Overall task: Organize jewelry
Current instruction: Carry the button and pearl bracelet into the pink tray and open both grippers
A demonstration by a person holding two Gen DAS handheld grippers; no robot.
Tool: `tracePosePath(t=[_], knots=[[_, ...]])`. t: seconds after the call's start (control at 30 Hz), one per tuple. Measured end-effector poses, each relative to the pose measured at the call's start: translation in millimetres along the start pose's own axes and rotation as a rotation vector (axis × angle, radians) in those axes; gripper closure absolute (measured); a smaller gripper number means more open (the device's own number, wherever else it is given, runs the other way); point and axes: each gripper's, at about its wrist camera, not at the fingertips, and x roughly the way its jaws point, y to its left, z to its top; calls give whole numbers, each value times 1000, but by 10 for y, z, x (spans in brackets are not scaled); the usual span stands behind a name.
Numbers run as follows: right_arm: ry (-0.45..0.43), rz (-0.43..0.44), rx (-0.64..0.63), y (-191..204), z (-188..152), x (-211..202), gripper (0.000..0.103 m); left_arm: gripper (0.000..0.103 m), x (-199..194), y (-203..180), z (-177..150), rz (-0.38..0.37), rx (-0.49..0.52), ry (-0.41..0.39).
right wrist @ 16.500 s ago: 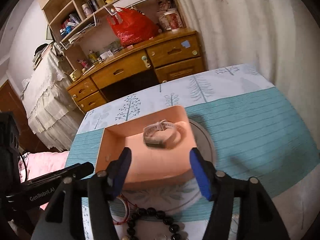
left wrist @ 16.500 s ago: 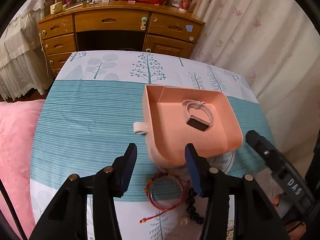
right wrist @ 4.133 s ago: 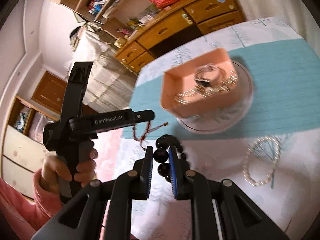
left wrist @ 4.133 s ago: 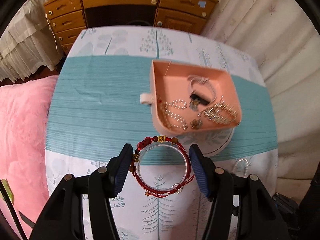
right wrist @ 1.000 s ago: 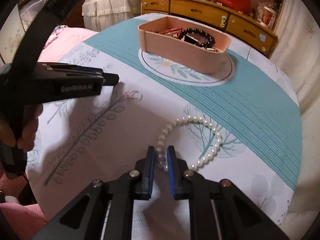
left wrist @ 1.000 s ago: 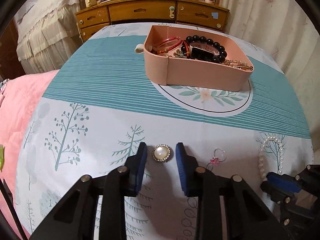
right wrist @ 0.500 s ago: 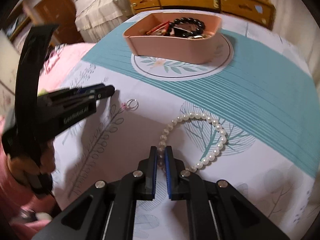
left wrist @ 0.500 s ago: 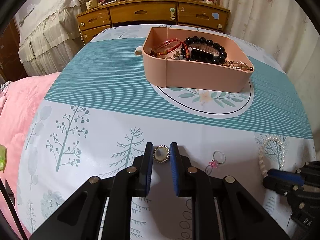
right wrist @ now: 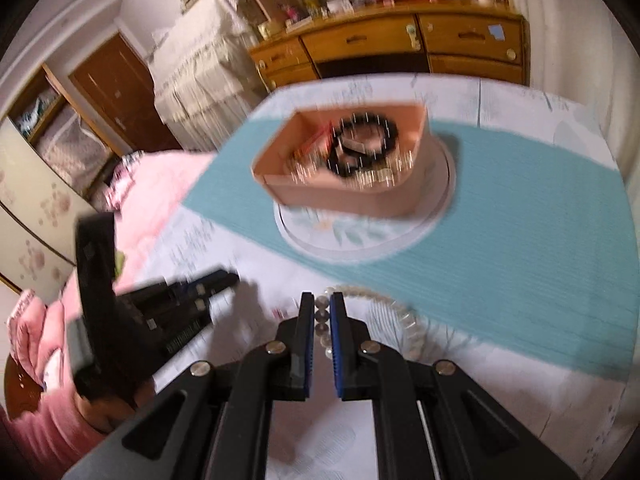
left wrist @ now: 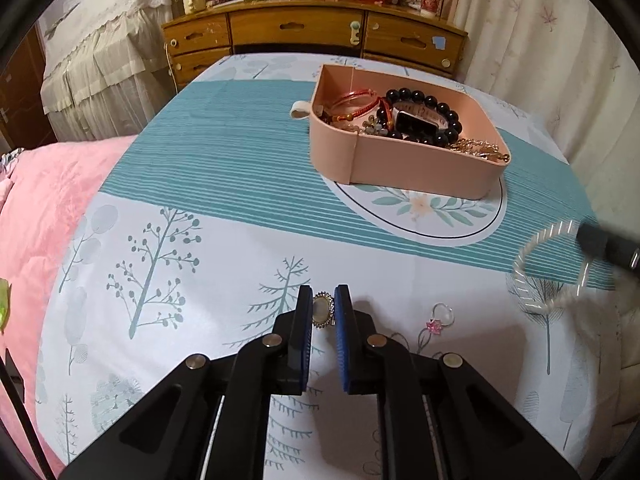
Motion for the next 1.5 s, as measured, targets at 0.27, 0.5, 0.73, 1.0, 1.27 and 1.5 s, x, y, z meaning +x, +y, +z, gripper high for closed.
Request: tracePosePath(t=[0.27,0.5,0.73,1.0,1.27,1.5], knots=[[-111,82,7,126,422,-151,96,95,-265,21,286,-29,-13,-24],[-199,51,-62,257,670,-149,96,95,-433,14,577,-54,-18,-108],[-268,18,-91,270,848,-78,96,94,-413,60,907,-86,-65,-192],[-290,-38,-49,124,969,10,95,94,-309,35,1295,-147,-65,-261],[-234,-106,-1,-17,949,139,87,54,-147,-85,1416,-116,-54,-179],[-206,-143,19,-48,786,148,77,33,-148,9,1351,-99,-63,-158]])
